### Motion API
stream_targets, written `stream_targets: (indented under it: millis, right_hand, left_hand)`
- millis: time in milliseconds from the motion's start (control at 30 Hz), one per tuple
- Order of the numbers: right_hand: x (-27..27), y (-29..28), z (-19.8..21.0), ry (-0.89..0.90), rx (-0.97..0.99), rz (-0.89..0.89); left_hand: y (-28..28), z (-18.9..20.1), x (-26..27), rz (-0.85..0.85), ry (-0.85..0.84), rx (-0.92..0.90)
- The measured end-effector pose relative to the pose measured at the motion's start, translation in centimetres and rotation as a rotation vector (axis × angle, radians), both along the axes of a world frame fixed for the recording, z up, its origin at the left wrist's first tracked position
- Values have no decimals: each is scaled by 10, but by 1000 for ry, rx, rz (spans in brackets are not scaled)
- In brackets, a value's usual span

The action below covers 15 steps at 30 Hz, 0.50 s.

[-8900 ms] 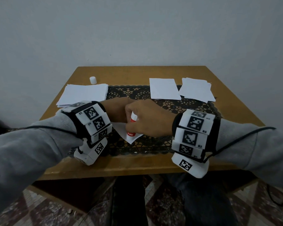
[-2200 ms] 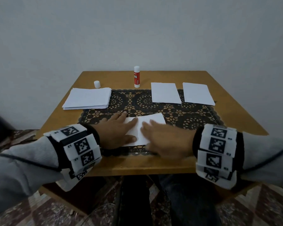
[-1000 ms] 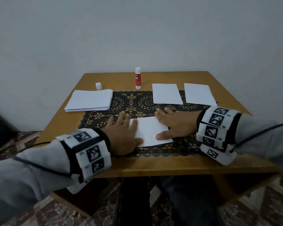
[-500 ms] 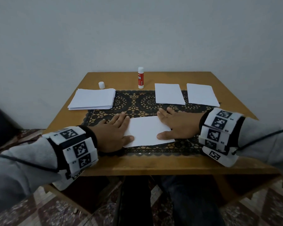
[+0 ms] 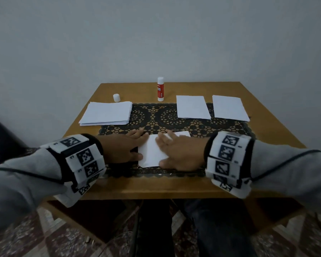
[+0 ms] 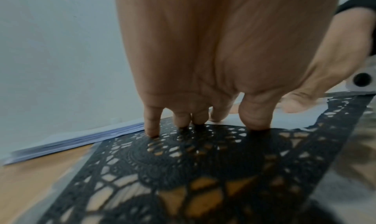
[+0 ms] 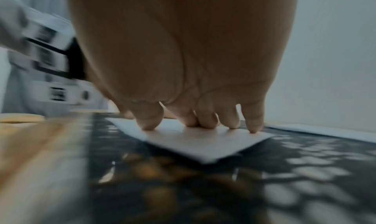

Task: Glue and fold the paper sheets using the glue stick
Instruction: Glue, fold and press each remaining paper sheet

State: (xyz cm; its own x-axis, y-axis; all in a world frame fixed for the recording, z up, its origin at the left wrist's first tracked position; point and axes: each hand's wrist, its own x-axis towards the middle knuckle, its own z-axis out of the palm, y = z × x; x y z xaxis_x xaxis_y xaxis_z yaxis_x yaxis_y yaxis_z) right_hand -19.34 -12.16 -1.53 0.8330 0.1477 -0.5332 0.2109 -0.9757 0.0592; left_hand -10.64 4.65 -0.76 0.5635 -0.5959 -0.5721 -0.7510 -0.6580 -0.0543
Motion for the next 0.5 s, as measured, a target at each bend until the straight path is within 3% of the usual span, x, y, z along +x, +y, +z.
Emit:
stream_targets:
  millis: [100, 300, 500]
  right_hand:
    - [-14, -4, -3, 27, 29, 66]
    - [-2, -33, 5, 38, 42, -144]
    - [-19, -31, 1, 68, 66, -87]
  left_hand:
    - [1, -3, 0, -12, -10, -9]
    - [1, -6, 2, -12, -1, -40]
    - [1, -9, 3, 8, -18, -90]
